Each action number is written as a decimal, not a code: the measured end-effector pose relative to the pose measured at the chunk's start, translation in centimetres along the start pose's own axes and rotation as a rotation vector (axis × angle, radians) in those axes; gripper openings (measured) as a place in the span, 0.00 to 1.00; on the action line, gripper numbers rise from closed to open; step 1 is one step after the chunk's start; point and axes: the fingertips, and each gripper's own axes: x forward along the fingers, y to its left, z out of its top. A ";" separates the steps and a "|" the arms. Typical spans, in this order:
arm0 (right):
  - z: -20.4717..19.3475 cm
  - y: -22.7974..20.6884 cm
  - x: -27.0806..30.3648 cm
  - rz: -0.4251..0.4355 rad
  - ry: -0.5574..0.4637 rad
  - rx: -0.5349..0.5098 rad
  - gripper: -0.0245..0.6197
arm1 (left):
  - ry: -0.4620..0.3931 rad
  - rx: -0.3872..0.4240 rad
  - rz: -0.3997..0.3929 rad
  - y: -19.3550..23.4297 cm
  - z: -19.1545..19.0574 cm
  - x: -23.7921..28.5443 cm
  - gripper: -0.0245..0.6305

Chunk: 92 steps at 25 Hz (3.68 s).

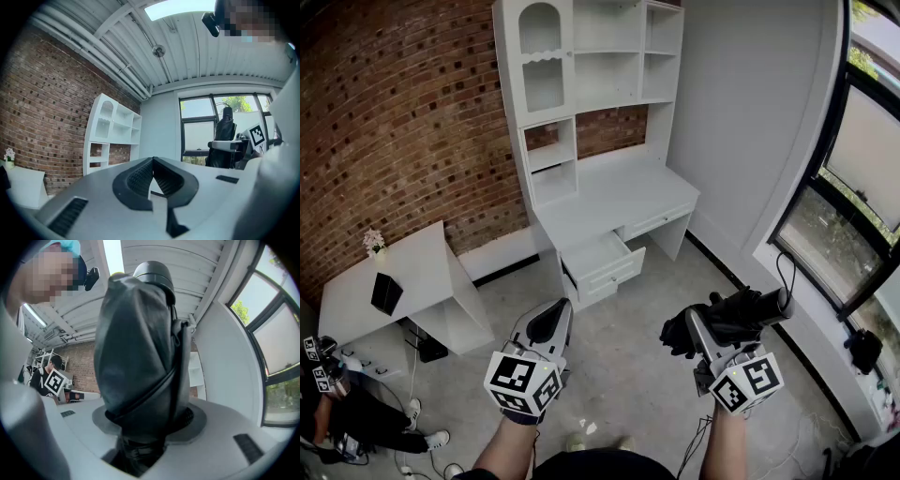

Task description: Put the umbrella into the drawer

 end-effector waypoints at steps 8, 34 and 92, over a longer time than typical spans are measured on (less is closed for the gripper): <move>-0.5 -0.6 -0.3 0.009 0.006 -0.008 0.36 | 0.001 -0.005 0.006 -0.7 -0.8 0.5 0.05; -0.8 -5.7 -2.9 0.097 -0.020 0.062 0.36 | 0.007 0.010 0.084 -6.2 -1.3 1.9 0.05; -15.2 -9.8 42.6 0.278 0.152 0.104 0.36 | 0.063 -0.026 0.129 26.9 -6.2 29.6 0.05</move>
